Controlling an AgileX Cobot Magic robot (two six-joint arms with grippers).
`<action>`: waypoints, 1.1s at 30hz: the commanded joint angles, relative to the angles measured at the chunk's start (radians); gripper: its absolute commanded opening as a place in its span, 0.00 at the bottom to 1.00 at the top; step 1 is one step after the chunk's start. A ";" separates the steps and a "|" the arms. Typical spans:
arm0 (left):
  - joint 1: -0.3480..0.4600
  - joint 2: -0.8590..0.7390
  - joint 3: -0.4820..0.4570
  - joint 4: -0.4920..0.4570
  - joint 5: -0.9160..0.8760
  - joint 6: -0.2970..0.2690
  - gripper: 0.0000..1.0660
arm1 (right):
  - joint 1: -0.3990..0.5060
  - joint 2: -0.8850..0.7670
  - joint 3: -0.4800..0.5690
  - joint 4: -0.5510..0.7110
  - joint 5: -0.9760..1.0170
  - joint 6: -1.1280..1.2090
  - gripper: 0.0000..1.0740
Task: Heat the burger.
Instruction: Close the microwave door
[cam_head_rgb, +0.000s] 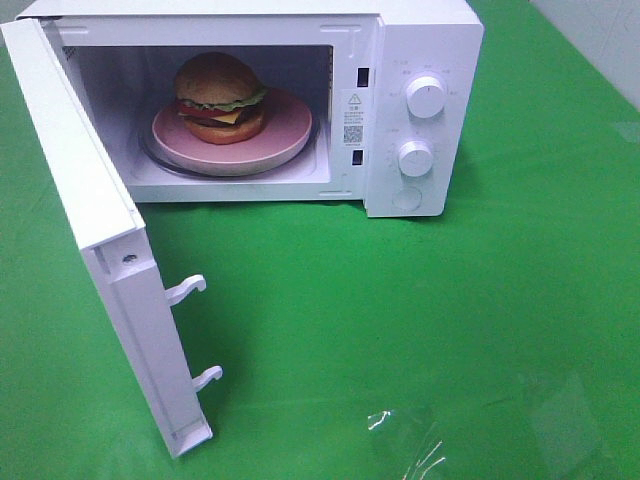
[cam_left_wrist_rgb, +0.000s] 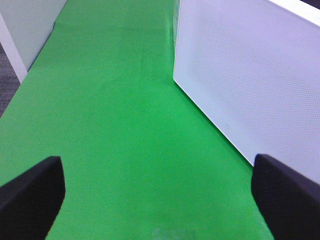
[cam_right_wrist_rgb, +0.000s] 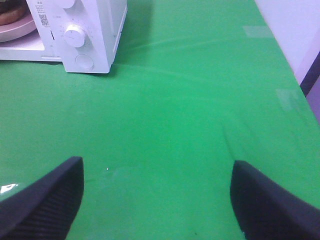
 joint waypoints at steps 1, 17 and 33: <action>-0.005 -0.015 0.003 -0.005 -0.011 -0.002 0.87 | -0.005 -0.025 0.001 0.002 -0.016 -0.016 0.71; -0.005 -0.015 0.003 -0.005 -0.011 -0.002 0.87 | -0.005 -0.025 0.001 0.002 -0.016 -0.016 0.71; -0.005 -0.015 0.003 -0.003 -0.011 -0.005 0.87 | -0.005 -0.025 0.001 0.002 -0.016 -0.016 0.71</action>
